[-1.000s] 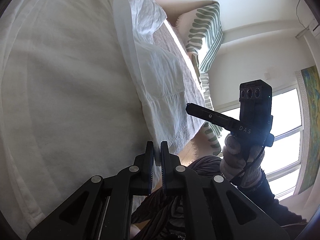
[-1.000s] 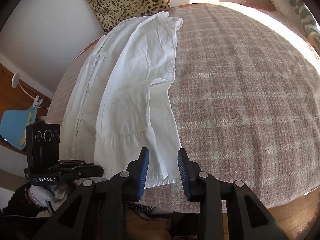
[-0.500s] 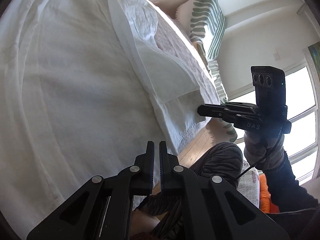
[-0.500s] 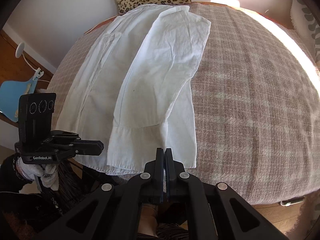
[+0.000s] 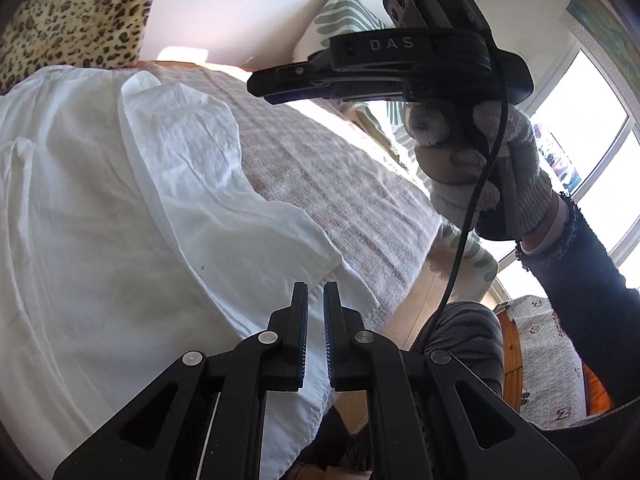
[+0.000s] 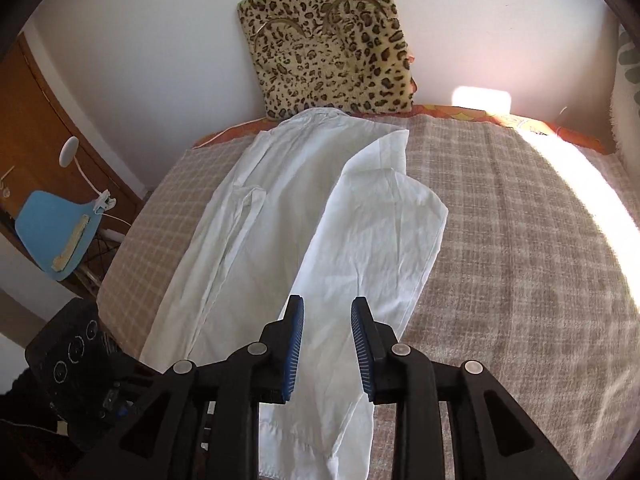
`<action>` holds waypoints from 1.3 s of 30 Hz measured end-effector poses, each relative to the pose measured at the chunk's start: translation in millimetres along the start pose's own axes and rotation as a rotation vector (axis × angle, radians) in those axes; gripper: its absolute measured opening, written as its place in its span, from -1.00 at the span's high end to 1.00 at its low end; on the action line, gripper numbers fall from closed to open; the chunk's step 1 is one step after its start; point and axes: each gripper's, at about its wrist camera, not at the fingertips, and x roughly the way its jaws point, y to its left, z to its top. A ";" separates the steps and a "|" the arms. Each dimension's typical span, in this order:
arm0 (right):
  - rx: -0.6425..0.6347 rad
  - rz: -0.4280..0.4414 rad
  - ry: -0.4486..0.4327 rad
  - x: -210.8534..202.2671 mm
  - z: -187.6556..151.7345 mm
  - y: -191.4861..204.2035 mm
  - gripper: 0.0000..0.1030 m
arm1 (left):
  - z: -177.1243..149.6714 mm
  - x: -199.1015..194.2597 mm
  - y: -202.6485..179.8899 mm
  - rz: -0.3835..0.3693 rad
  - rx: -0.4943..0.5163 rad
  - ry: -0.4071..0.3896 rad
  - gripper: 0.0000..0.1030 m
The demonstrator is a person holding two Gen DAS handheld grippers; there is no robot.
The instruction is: Fold small clothes
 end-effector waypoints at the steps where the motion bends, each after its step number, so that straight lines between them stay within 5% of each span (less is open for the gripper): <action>1: -0.001 -0.027 0.004 14.8 12.4 3.7 0.48 | -1.0 4.7 2.8 0.000 0.003 0.019 0.88; 8: -0.046 -0.080 0.184 122.8 52.3 1.2 0.57 | -10.1 21.2 29.8 0.055 -0.008 0.075 0.88; 17: -0.186 -0.022 0.258 177.5 68.0 43.1 0.54 | -26.8 2.1 64.4 0.037 -0.120 0.067 0.88; 23: -0.105 0.015 0.137 122.5 85.0 4.7 0.30 | -22.6 -19.1 49.9 0.045 -0.091 0.004 0.87; 25: -0.054 -0.025 0.085 99.4 91.0 -19.9 0.04 | -19.2 -21.3 38.5 0.046 -0.056 -0.011 0.61; 29: 0.025 -0.078 0.022 72.7 93.5 -67.3 -0.38 | -17.9 -8.1 0.1 0.076 0.095 -0.006 0.58; 39: 0.231 0.197 -0.051 70.7 65.8 -140.7 -0.45 | -20.2 35.5 -38.9 0.163 0.283 0.100 0.57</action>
